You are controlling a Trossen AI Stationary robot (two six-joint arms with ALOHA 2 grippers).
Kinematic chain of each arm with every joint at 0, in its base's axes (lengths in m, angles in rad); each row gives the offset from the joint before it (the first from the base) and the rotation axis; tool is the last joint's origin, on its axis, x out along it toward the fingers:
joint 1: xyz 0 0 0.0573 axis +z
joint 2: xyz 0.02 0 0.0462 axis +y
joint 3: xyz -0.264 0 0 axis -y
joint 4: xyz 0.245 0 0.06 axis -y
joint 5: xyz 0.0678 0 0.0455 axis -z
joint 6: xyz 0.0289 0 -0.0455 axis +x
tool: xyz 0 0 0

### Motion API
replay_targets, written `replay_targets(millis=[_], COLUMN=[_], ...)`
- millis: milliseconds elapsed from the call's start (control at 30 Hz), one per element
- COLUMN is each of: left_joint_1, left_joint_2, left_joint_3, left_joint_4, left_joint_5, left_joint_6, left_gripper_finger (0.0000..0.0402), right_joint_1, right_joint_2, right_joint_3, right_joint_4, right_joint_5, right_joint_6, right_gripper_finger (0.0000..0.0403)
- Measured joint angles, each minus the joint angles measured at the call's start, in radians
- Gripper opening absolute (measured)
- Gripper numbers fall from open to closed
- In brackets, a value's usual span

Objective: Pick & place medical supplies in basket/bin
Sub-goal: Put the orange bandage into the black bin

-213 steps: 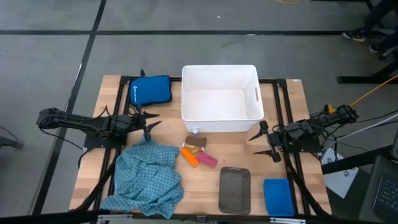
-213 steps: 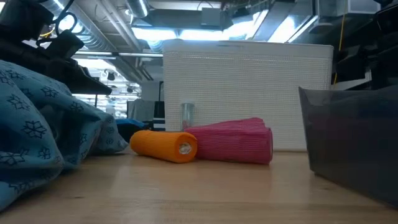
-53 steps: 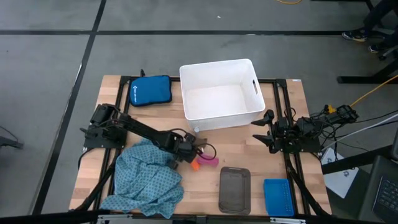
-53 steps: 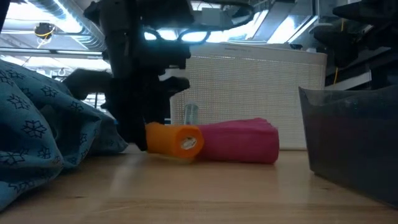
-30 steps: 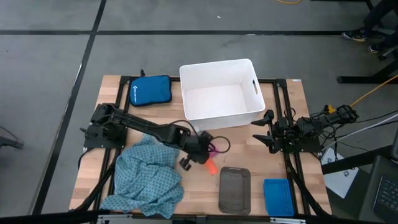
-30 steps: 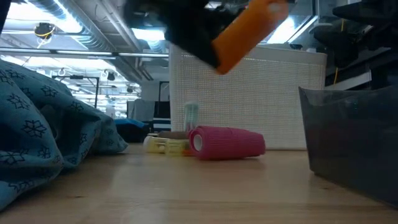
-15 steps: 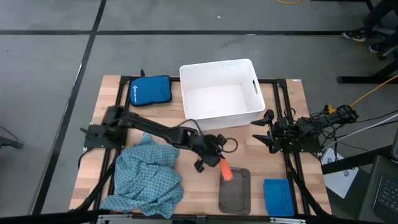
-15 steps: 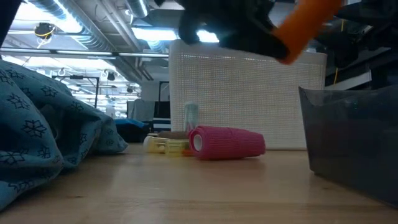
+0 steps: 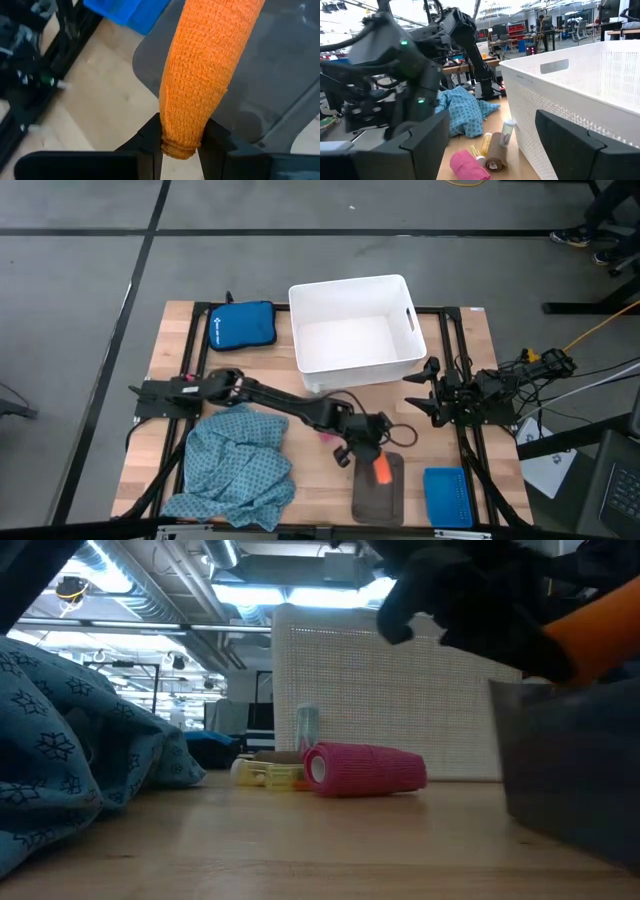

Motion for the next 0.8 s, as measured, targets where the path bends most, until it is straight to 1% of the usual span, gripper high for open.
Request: replay_targets(millis=[100, 267, 433, 567, 800], left_joint_1=[-0.020, -0.039, -0.043, -0.056, -0.086], left_joint_2=[0.030, 0.035, 0.035, 0.035, 0.035], left_joint_3=[0.056, 0.067, 0.072, 0.072, 0.072], left_joint_4=[-0.044, -0.050, -0.050, -0.048, -0.011], left_joint_5=[-0.002, -0.037, -0.049, -0.073, -0.097], left_joint_6=[0.033, 0.056, 0.083, 0.150, 0.214], left_gripper_finger=[0.0084, 0.0090, 0.0121, 0.0145, 0.0166], right_joint_1=[0.000, 0.000, 0.000, 0.000, 0.000], right_joint_2=[0.000, 0.000, 0.000, 0.000, 0.000], right_joint_3=[0.000, 0.000, 0.000, 0.000, 0.000], right_joint_4=[0.000, 0.001, 0.001, 0.001, 0.001], right_joint_5=[0.000, 0.000, 0.000, 0.000, 0.000], right_joint_6=[0.000, 0.002, 0.003, 0.003, 0.003], right_gripper_finger=[0.0297, 0.0297, 0.0297, 0.0297, 0.0297])
